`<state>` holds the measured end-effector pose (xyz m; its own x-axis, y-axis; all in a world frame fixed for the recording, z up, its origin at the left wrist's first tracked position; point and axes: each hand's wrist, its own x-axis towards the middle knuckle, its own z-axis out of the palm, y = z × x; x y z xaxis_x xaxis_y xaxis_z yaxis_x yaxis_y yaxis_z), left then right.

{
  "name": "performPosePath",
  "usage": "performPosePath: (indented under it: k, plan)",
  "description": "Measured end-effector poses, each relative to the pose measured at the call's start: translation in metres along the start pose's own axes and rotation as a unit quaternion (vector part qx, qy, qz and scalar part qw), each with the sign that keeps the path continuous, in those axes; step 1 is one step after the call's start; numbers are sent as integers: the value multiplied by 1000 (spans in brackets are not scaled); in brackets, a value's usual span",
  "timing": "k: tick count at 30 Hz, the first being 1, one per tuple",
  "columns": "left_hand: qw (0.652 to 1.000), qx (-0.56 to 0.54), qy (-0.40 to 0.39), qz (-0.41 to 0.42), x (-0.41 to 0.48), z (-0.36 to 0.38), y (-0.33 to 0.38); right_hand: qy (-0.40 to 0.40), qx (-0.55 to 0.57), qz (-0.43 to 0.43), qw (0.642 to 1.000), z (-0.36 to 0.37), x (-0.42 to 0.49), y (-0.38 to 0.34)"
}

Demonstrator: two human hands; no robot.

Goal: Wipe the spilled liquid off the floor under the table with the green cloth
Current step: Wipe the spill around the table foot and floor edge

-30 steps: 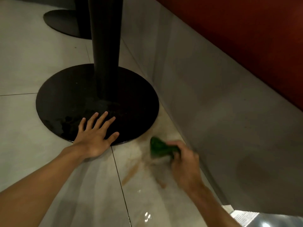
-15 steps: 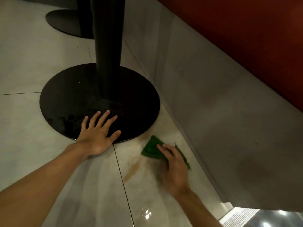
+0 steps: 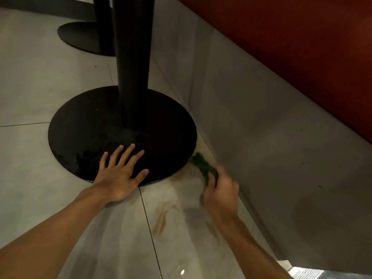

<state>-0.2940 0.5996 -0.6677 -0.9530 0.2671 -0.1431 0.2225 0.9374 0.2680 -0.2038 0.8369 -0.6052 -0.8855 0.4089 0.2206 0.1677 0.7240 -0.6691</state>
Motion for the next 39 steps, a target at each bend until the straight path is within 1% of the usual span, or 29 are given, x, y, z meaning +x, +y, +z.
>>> performPosePath:
  k: [1,2,3,5,7,9,13,17,21,24,27,31,32,35,39]
  plan:
    - [1000,2,0,0,0,0,0,34,-25,0,999,5,17,-3]
    - [1000,4,0,1,-1,0,0,48,-23,15,998,12,36,-7]
    - [1000,5,1,0,-1,0,0,44,-15,33,998,20,55,-10]
    - [1000,3,3,0,-1,-1,1,-4,-53,58,997,36,87,-14]
    - [1000,1,6,-2,-1,-1,0,-60,-119,53,990,51,106,-17]
    - [1000,0,6,-2,-1,0,1,-100,-125,80,984,60,113,-23]
    - [1000,4,8,-3,0,1,0,-75,-108,132,983,69,108,-30]
    - [1000,2,9,-2,-1,1,0,-79,-94,116,986,64,74,-35]
    - [1000,0,9,-4,0,1,0,-125,-99,109,981,54,28,-47]
    - [1000,0,10,-5,1,1,1,-140,-84,134,977,52,1,-59]
    - [1000,-6,12,-4,0,2,0,-125,-50,149,980,56,16,-56]
    - [1000,2,9,1,0,1,0,-120,-2,167,979,49,71,-43]
    - [1000,2,10,1,0,1,-1,-125,-10,159,979,46,84,-42]
    - [1000,4,10,4,0,1,-2,-158,-84,119,977,39,110,-36]
    - [1000,-4,12,7,0,1,-2,-167,-140,80,973,39,101,-32]
